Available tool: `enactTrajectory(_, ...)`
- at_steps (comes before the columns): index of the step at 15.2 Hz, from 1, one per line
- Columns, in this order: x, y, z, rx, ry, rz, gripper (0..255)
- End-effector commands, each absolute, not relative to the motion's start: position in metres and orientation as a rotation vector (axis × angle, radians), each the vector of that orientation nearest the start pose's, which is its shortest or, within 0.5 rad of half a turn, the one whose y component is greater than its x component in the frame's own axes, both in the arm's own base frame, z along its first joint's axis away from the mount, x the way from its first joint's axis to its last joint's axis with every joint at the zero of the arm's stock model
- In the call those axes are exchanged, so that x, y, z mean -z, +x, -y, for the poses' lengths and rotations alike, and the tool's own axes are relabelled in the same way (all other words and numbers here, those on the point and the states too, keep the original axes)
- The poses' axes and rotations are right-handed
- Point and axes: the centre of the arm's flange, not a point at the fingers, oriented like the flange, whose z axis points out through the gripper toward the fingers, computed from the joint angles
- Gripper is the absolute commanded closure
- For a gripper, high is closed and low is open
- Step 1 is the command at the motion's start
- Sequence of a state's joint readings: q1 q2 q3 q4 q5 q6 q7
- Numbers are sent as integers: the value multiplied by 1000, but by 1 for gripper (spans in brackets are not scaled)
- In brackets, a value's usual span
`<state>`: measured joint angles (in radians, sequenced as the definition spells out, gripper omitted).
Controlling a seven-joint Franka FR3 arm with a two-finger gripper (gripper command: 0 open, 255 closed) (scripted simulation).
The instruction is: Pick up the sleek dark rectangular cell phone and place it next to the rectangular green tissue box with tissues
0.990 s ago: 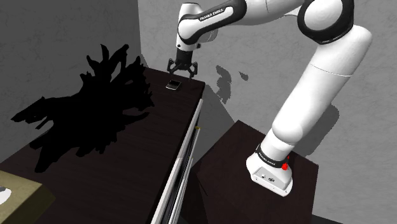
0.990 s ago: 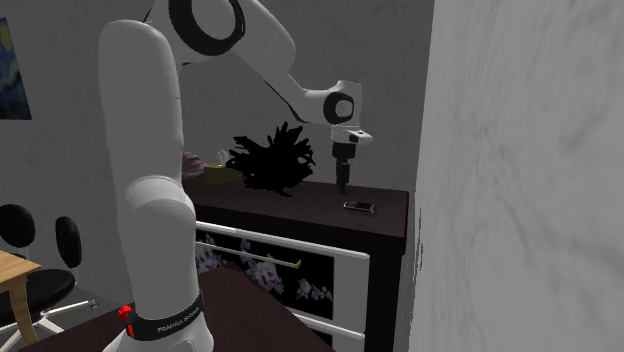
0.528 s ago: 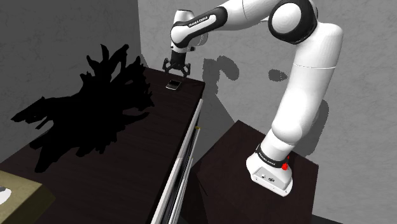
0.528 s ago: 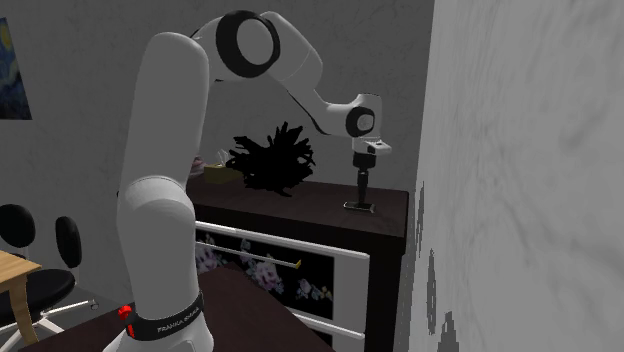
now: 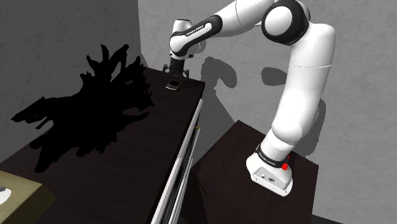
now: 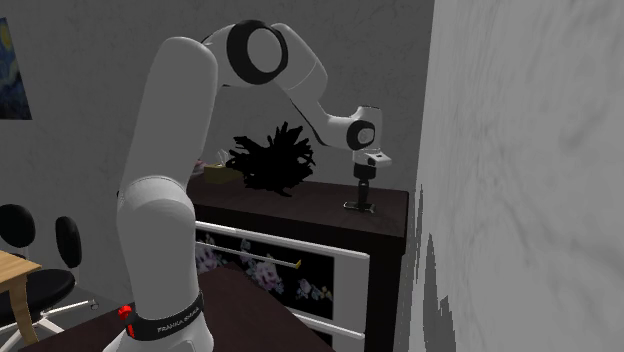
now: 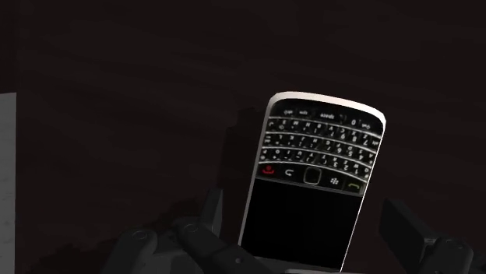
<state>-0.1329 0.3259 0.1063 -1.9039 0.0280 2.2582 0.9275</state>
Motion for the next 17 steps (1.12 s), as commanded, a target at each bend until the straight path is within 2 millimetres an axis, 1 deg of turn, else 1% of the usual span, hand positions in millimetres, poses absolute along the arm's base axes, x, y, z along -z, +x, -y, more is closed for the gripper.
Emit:
enactTrajectory(1,-331,625,19,5,-2717,-1446,0)
enactTrajectory(7,-331,625,19,5,-2718,-1446,0)
enactTrajectory(8,-331,625,19,5,-2718,-1446,255)
enactTrajectory(17,-331,625,19,5,-2717,-1446,255)
